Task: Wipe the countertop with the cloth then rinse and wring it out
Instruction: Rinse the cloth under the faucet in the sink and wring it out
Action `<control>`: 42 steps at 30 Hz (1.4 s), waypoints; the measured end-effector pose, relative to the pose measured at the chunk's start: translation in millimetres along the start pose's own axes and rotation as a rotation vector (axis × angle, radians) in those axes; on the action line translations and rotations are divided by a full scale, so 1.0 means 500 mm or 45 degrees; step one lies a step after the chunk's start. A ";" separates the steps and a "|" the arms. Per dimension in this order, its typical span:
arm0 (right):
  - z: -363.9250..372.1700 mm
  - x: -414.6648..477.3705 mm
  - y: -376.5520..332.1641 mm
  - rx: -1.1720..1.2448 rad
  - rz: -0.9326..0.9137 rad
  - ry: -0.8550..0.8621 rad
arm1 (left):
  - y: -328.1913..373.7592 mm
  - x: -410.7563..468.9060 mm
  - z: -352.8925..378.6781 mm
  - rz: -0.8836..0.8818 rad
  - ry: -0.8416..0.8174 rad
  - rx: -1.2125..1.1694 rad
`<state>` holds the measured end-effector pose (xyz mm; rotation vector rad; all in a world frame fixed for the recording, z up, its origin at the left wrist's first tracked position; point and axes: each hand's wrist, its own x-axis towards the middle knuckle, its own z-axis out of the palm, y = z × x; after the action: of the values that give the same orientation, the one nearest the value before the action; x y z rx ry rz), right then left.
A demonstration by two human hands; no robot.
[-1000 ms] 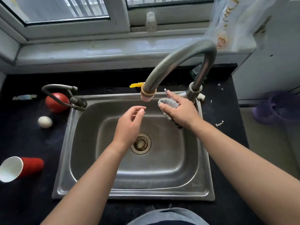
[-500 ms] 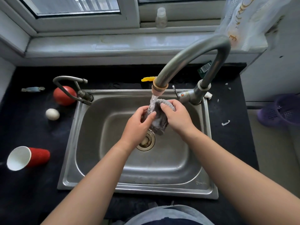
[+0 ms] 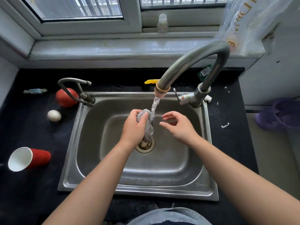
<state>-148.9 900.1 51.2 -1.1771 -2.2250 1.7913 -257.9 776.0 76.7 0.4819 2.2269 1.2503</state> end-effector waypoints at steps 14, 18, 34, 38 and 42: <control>0.007 0.003 -0.013 -0.089 -0.128 -0.017 | -0.013 0.001 -0.004 -0.012 -0.342 -0.151; -0.001 0.000 -0.006 -0.080 -0.161 0.014 | -0.017 0.008 0.001 0.029 -0.351 -0.153; -0.007 0.001 -0.018 0.013 -0.129 -0.174 | 0.022 0.012 -0.009 -0.009 -0.231 -0.004; -0.019 0.019 -0.009 -0.105 -0.168 0.002 | 0.018 0.009 -0.017 0.091 -0.326 0.116; -0.045 0.030 -0.014 -0.145 -0.220 -0.024 | 0.005 0.016 -0.043 0.185 -0.395 0.458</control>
<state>-152.3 927.0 58.4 -0.9536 -2.3853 1.6375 -277.2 767.3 85.5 0.9231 2.1766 0.7722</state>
